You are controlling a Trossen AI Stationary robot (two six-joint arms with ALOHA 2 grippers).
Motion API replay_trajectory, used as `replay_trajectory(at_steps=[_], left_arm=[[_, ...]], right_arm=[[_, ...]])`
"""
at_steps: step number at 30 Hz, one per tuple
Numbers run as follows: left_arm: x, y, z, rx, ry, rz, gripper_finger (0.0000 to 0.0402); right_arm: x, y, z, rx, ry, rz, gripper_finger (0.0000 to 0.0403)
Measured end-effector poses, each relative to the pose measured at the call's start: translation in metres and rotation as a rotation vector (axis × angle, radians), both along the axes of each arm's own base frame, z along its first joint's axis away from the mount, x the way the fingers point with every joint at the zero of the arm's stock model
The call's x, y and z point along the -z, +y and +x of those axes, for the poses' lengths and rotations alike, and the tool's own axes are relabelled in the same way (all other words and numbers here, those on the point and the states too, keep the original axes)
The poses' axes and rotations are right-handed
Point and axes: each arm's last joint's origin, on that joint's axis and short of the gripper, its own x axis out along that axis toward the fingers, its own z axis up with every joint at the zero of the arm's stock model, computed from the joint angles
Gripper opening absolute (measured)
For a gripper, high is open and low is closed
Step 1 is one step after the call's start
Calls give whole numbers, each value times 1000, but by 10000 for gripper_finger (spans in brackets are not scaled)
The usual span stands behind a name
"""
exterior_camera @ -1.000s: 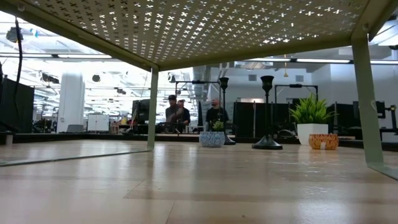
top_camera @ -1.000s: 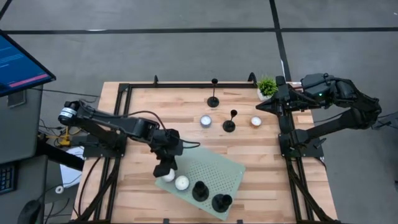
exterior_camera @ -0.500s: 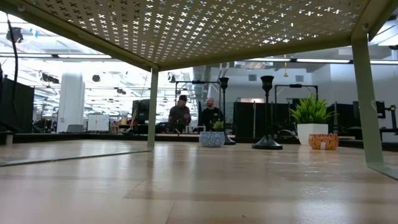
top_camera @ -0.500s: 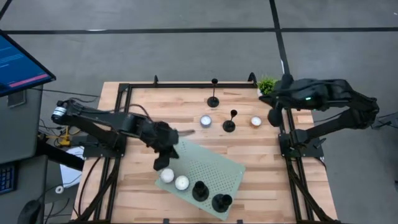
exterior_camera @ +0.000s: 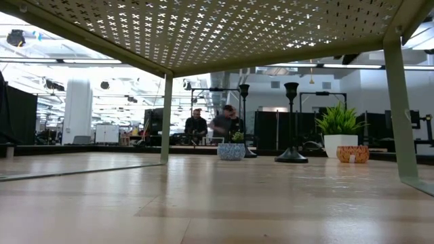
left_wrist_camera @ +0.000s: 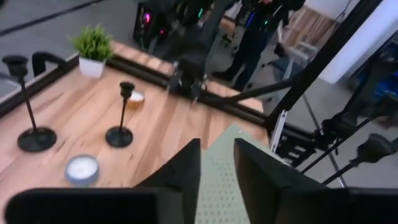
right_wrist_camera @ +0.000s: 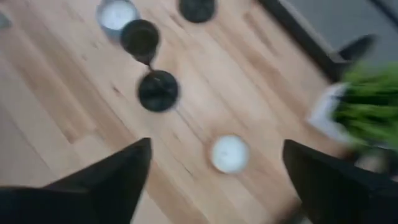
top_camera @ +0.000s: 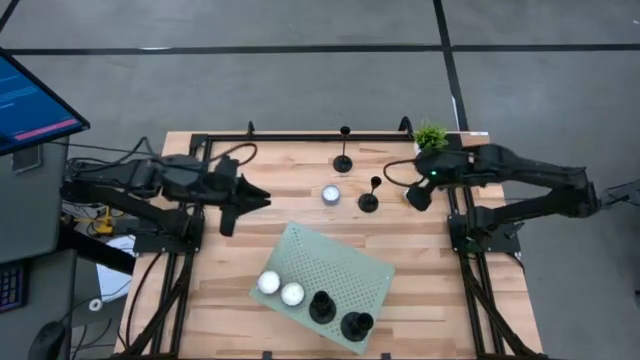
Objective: Pick & Place candle stick holders
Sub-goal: Put the yellow patterned scented candle on the shelf aligned with the other red patterned scented candle
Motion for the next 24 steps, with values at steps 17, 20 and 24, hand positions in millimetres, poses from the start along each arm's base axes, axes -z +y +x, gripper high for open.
replay_trajectory(at_steps=[17, 20, 24], left_arm=[[-3, 1, 4, -42, -30, 63, 225], [-4, 1, 3, -43, -45, 57, 239], [-5, 1, 4, -44, -53, 50, 252]], right_arm=[[114, -23, -33, 318, -67, 139, 396], [121, -29, -29, 394, -58, 157, 396], [128, -37, -22, 427, -42, 163, 395]])
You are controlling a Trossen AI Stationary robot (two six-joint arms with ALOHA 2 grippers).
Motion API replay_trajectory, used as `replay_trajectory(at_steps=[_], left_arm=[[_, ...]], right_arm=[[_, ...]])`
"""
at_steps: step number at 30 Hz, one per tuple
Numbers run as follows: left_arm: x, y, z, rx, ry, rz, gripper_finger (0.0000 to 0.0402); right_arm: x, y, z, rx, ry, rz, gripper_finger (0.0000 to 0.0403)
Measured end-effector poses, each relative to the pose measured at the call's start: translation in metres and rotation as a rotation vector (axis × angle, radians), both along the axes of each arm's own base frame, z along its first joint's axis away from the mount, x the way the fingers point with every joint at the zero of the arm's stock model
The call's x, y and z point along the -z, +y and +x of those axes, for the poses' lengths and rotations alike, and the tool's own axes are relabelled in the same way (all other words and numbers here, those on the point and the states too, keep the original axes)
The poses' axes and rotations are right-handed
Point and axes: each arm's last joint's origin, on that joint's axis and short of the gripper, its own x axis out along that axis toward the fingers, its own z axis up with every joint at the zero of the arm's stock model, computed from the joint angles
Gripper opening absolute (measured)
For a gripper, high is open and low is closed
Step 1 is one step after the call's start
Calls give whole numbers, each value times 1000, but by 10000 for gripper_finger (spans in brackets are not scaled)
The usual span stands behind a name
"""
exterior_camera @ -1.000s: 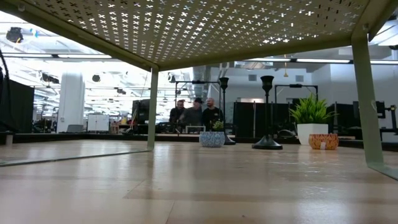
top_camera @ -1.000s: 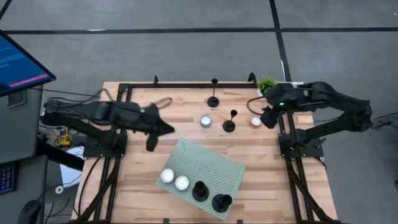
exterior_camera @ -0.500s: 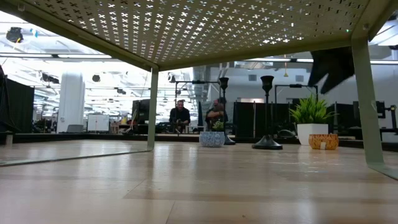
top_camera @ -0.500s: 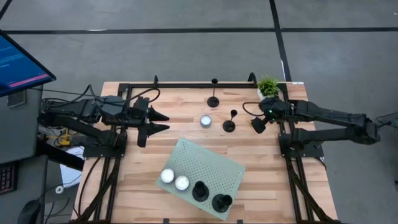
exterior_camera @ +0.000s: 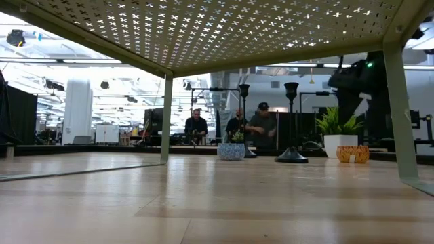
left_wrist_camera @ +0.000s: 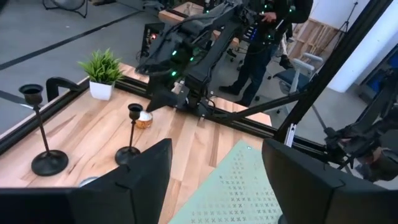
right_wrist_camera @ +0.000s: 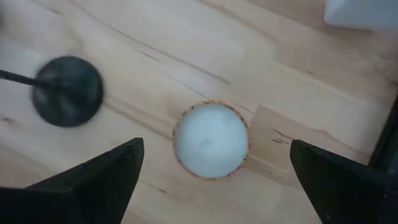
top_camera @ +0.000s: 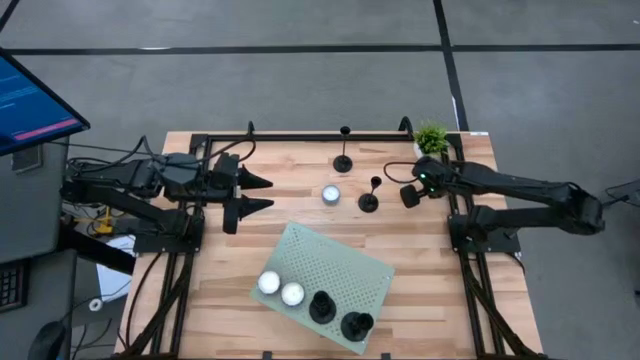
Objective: Pick & Place candle stick holders
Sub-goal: Put the yellow patterned scented candle on the shelf aligned with the other red patterned scented candle
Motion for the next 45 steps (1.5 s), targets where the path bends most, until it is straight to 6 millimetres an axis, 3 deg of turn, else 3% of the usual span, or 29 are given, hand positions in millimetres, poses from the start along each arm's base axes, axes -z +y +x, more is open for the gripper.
replay_trajectory(at_steps=[6, 13, 16, 24, 30, 45], left_arm=[[0, 0, 0, -2, -2, -32, 255], [0, 0, 0, -3, -2, -54, 253], [0, 0, 0, -2, -3, -57, 253], [0, 0, 0, -6, -6, -58, 253], [-1, 1, 0, -30, -10, -58, 253], [0, 1, 1, -32, -8, -57, 253]], right_arm=[[14, -11, 9, 6, 81, 5, 397], [20, -18, 21, -17, 42, -6, 398], [25, -18, 20, -18, 55, -2, 396], [60, -8, 7, 6, 1, 63, 393], [63, -8, 7, 8, -18, 44, 389], [69, -9, 9, -1, 15, 51, 260]])
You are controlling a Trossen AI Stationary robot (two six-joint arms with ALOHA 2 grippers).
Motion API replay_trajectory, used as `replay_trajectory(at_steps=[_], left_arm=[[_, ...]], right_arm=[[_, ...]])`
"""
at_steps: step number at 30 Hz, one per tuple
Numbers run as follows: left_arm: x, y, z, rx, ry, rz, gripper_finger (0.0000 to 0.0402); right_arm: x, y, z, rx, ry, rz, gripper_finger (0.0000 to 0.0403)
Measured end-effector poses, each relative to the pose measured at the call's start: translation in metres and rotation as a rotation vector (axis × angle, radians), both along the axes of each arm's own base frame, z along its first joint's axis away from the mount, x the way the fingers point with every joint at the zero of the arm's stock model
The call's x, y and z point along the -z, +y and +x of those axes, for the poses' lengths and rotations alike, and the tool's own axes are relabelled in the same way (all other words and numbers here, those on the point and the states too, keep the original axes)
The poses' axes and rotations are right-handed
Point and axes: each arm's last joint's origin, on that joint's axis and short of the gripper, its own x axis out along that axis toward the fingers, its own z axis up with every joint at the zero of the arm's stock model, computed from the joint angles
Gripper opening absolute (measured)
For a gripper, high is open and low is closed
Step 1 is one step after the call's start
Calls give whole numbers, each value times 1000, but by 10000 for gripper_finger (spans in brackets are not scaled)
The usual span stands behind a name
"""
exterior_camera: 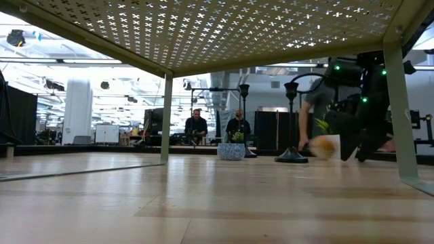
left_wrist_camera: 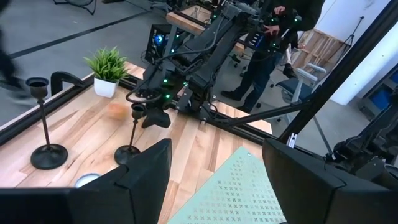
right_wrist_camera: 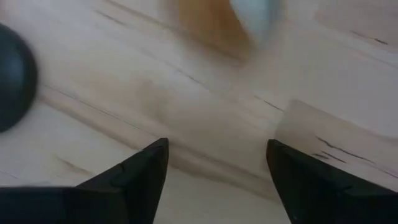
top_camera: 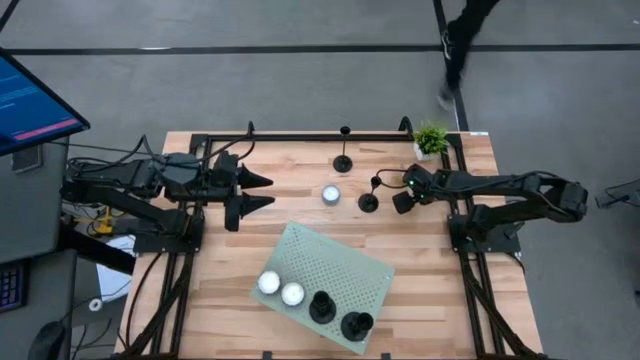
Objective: Pick & Place candle stick holders
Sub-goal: Put the yellow patterned scented candle on the shelf aligned with the other red patterned scented candle
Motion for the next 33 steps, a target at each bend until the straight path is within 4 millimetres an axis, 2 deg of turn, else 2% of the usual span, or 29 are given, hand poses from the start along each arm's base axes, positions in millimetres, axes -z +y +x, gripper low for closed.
replay_trajectory(at_steps=[10, 14, 17, 21, 27, 30, 33], left_arm=[[0, 0, 0, 5, 0, 0, 253], [0, 0, 0, 7, 0, 0, 253], [0, 0, 0, 7, 0, 0, 253], [0, 0, 0, 7, 0, 0, 253], [0, 0, 0, 5, 0, 0, 253], [0, 0, 0, -1, 0, 0, 253], [0, 0, 0, -5, 0, 0, 253]], right_arm=[[-13, 5, -2, -46, -101, 23, 186], [-22, 8, -3, -65, -160, -4, 175], [-31, 11, -2, -102, -226, -49, 184], [-47, 12, -3, -135, -343, -135, 220], [-75, 5, 1, -296, -491, -402, 268], [-80, -4, 6, -372, -505, -507, 270], [-76, -17, 9, -399, -504, -524, 270]])
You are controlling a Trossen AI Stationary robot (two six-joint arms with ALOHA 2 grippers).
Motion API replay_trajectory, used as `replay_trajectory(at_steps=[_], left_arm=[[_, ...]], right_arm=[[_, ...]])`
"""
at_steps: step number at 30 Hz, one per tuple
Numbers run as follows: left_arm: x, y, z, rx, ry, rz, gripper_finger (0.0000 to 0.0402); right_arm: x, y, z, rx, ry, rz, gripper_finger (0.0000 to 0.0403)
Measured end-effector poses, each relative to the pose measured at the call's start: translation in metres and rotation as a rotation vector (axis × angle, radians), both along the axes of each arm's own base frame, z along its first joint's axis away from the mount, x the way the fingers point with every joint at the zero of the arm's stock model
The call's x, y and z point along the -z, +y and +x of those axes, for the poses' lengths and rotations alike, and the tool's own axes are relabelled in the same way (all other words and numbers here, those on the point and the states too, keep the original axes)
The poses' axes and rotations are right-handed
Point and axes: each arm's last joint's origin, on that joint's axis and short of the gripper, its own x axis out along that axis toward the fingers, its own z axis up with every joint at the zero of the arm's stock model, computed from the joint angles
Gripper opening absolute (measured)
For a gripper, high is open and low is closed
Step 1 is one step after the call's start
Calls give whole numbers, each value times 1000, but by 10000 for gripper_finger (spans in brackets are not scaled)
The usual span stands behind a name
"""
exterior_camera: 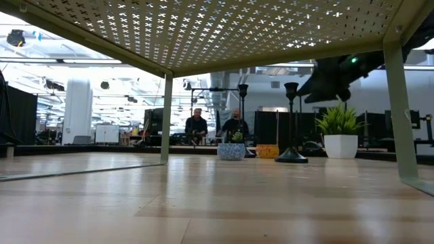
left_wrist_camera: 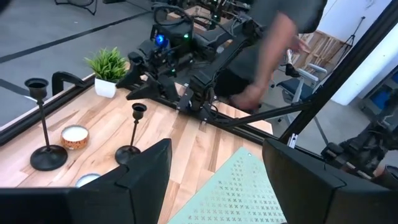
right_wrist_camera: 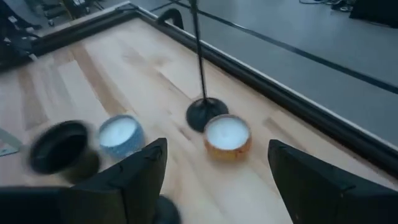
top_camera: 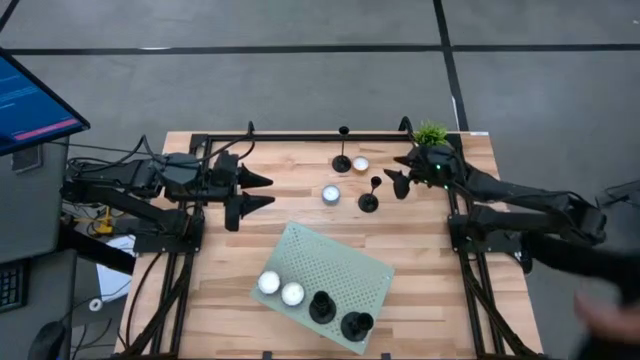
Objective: Pick & Place candle stick holders
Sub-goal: Put the yellow patterned scented candle on the shelf aligned with the other red patterned scented candle
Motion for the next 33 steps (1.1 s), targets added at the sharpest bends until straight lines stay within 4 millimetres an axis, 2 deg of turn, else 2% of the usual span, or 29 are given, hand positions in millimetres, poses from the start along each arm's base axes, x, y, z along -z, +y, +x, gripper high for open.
replay_trajectory(at_steps=[7, 14, 26, 29, 33], left_arm=[[0, 1, 0, -50, -3, -25, 253], [0, 2, 1, -94, -3, -41, 253], [3, 2, 7, -135, 9, -85, 253], [3, 2, 9, -148, 13, -86, 253], [4, 2, 11, -155, 18, -87, 253]], right_arm=[[16, -25, 10, -128, -58, -34, 270], [35, -36, 21, -203, 19, -104, 270], [74, -56, 32, -348, 15, -22, 272], [76, -65, 35, -326, 11, 10, 289], [74, -74, 41, -320, 17, -7, 332]])
